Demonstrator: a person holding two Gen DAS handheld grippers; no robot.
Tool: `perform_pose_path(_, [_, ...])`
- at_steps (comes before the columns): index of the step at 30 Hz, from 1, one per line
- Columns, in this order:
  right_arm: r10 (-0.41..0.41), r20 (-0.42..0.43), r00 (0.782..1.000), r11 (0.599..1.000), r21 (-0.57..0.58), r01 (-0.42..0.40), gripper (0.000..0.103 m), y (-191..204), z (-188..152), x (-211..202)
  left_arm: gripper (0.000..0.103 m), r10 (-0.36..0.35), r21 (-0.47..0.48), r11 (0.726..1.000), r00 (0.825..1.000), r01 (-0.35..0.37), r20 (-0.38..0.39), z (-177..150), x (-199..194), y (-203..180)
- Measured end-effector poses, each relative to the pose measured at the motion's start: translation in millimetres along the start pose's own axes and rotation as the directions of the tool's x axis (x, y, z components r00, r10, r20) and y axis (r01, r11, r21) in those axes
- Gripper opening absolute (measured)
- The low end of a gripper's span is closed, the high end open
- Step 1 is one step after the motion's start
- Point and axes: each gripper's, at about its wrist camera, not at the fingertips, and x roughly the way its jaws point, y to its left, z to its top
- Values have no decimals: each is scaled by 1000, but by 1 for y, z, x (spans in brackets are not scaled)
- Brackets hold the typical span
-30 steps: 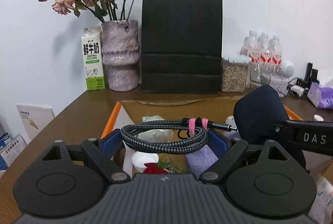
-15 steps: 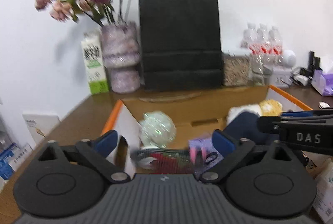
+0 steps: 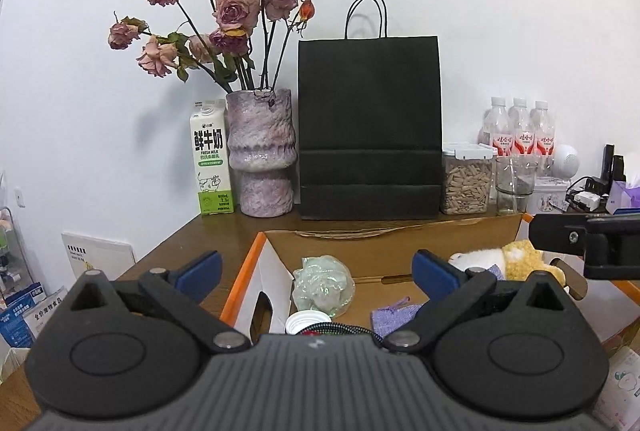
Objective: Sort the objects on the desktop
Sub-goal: 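Carry the case and cable into the box and release both, then grasp the white swab container with the right tool while the left tool grasps the tissue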
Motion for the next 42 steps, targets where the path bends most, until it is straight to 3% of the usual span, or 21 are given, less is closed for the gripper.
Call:
perform_pose_path(18, [-34,26,999,997,-72,36,103,9,0,-26,103,-14,-41,999,999,16,51,-5,-26,11])
perform_pose_path(28, [-31,72,997,991,-128,40,103,17,-24,-59,103,10,-57,998,994,-3,112,-26,-64,21])
perform_pose_path(42, [-96,-43,994,988,-124,90,103,-6,-80,-101,103,7,-32,999,1000,-7,27,-50,-101,33])
